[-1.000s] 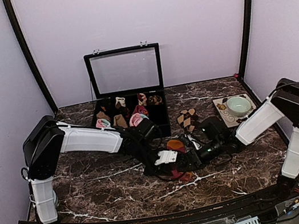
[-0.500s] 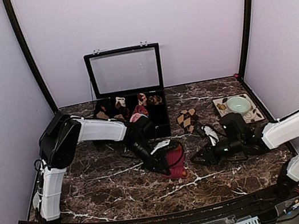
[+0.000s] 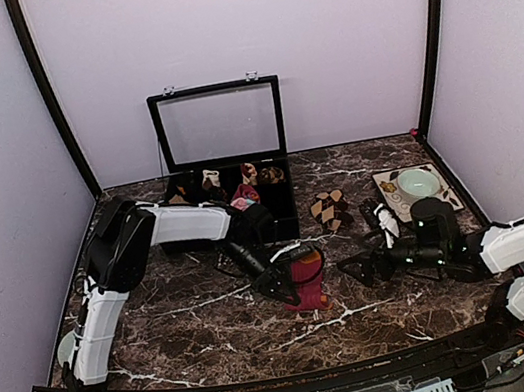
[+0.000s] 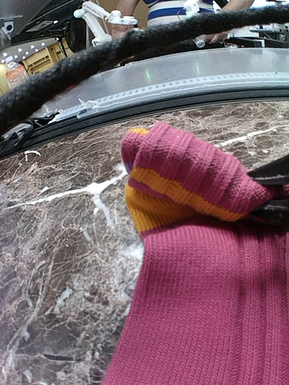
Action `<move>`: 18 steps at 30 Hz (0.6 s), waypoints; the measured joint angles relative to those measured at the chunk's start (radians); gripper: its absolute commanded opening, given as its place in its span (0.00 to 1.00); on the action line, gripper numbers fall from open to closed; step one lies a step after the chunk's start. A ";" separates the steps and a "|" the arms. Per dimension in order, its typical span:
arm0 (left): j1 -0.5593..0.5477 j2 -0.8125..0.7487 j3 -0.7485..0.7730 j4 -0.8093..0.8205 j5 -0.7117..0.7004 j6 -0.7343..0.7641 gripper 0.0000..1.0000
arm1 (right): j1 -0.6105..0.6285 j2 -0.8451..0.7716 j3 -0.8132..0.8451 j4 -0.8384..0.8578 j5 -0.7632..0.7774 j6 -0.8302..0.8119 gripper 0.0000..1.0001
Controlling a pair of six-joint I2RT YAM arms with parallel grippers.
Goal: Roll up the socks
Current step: Roll the sock at the center of the board.
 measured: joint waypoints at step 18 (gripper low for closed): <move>0.005 0.038 0.060 -0.064 0.007 -0.051 0.00 | 0.243 0.128 0.116 -0.109 -0.113 -0.631 0.45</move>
